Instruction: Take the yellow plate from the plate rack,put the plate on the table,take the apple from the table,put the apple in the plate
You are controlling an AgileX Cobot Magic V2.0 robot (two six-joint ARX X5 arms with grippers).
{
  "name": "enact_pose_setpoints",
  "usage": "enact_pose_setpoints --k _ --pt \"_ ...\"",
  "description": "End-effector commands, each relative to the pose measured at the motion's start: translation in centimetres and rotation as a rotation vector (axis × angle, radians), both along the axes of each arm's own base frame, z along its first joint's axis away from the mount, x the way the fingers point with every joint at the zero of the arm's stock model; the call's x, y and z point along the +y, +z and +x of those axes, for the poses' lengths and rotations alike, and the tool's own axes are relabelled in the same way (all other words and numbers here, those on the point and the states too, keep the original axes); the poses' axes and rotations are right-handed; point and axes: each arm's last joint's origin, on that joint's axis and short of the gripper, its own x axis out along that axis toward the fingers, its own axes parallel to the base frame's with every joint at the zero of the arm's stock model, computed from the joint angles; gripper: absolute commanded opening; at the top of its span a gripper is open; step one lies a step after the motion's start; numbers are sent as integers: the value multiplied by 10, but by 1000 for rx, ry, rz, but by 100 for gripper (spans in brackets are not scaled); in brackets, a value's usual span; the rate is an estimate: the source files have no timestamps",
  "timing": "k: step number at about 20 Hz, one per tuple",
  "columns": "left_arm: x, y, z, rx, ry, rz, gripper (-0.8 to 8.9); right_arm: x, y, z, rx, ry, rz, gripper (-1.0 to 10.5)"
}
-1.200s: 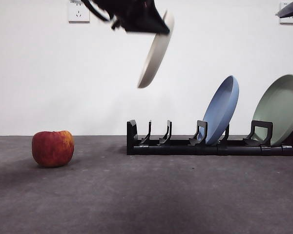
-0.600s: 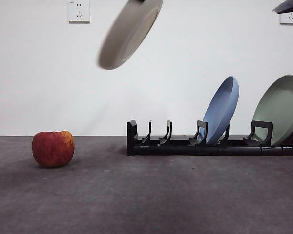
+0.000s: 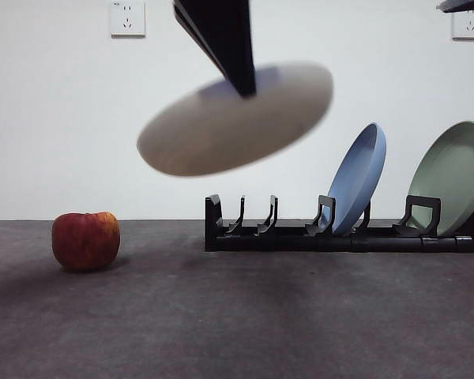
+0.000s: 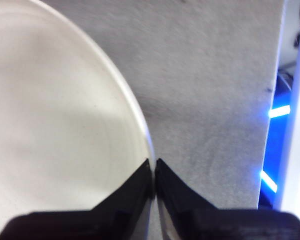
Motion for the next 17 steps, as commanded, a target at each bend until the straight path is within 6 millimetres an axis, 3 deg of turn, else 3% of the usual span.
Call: enact_pose_setpoints --k 1,5,10,14,17 --pt "-16 -25 -3 2 -25 111 -6 0 2 -2 -2 22 10 537" --pt "-25 -66 -10 39 -33 166 -6 0 7 -4 -16 30 1 537" --pt "-21 -108 -19 -1 3 223 -6 0 9 -4 -29 31 1 536" --pt "-20 -130 -28 -13 24 214 -6 0 9 -4 -33 30 -3 536" --pt "-22 -134 -32 -10 37 202 -6 0 10 -4 -36 30 -3 536"
